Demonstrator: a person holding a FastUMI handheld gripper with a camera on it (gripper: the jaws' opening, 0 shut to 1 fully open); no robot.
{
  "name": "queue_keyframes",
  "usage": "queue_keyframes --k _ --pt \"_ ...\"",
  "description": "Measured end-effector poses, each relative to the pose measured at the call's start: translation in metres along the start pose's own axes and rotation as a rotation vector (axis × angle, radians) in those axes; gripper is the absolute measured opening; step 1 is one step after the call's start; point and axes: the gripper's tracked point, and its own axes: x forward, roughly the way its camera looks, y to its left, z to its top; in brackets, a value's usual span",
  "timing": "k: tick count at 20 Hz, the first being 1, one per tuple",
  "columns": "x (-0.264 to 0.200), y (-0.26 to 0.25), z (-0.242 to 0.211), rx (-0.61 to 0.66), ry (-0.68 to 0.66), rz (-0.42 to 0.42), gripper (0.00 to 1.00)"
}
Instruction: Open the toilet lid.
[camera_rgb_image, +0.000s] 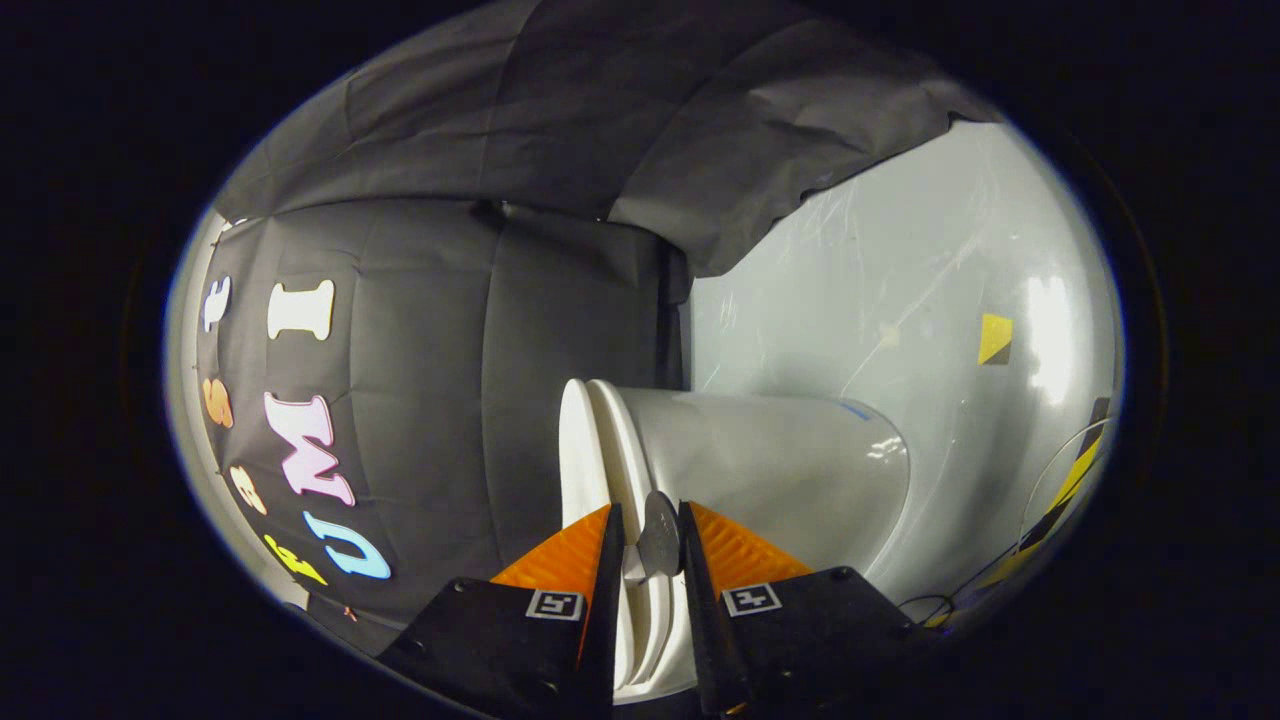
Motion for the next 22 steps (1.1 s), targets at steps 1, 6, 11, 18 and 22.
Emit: queue_keyframes --k 1,6,11,18,22 --pt "0.004 -0.003 -0.005 0.001 0.010 0.005 0.36" --pt "0.007 -0.004 -0.004 0.010 0.007 0.014 0.08" --pt "0.005 0.003 -0.009 -0.032 0.017 -0.008 0.07" --pt "-0.021 0.084 -0.022 -0.245 -0.017 -0.002 0.05" --pt "-0.041 0.139 -0.042 -0.380 -0.028 0.035 0.05"
